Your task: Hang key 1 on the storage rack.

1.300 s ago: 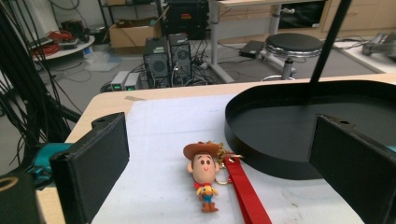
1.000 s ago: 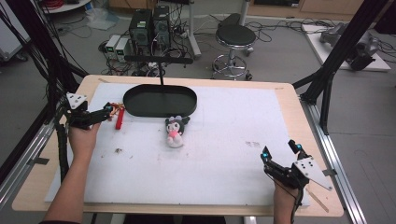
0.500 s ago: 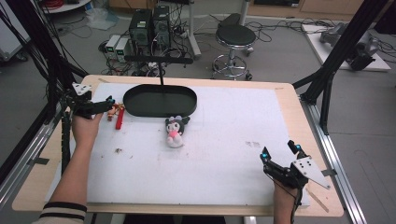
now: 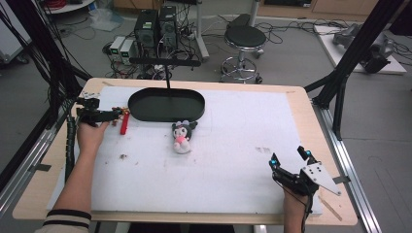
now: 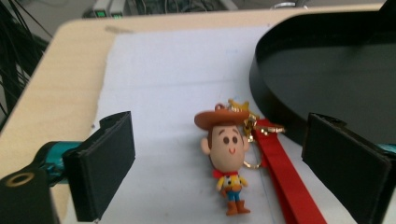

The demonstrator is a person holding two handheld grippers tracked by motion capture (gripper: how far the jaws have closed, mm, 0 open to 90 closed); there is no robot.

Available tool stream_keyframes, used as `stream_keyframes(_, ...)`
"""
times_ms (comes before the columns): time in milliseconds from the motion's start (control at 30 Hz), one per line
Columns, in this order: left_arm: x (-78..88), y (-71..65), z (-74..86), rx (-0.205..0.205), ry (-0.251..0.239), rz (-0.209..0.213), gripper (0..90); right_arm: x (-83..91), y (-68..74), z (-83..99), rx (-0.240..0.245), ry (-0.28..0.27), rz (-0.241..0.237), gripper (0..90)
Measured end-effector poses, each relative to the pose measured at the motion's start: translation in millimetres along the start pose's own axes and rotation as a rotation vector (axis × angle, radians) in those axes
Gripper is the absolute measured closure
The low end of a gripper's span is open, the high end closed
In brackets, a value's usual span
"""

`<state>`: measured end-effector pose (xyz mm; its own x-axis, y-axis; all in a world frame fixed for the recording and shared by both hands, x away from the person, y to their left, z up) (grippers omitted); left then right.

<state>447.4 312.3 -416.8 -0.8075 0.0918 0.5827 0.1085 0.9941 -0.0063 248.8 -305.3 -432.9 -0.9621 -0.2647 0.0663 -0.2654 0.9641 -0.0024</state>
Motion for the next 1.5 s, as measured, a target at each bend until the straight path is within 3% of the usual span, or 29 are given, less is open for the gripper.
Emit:
stream_keyframes(267, -1.9, -1.7, 2.4, -0.038, 0.017, -0.004, 15.5, 0.5, -1.1, -0.2, 0.002, -0.003, 0.004, 7.9)
stream_keyframes(833, -15.0, 0.2, 10.2, -0.047, 0.098, 0.012, 20.0, 0.9, -1.8, 0.0, 0.000, -0.001, 0.005, 7.9)
stream_keyframes(1500, -28.3, -0.6, 15.5, -0.051, 0.109, 0.006, 34.1, -0.7, -2.2, 2.9, 0.002, 0.010, 0.010, 7.9)
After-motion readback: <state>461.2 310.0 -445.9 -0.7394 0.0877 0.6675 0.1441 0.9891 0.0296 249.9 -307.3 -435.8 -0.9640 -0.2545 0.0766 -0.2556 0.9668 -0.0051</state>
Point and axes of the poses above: each handheld gripper's, and its own axes: x roughly backward along the jaws, z roughly out of its underside, y roughly to its left, the point moved 1 cm from there along -x, roughly forward along the jaws, and after that the axes turned 1 degree about y, right-handed, at the moved point
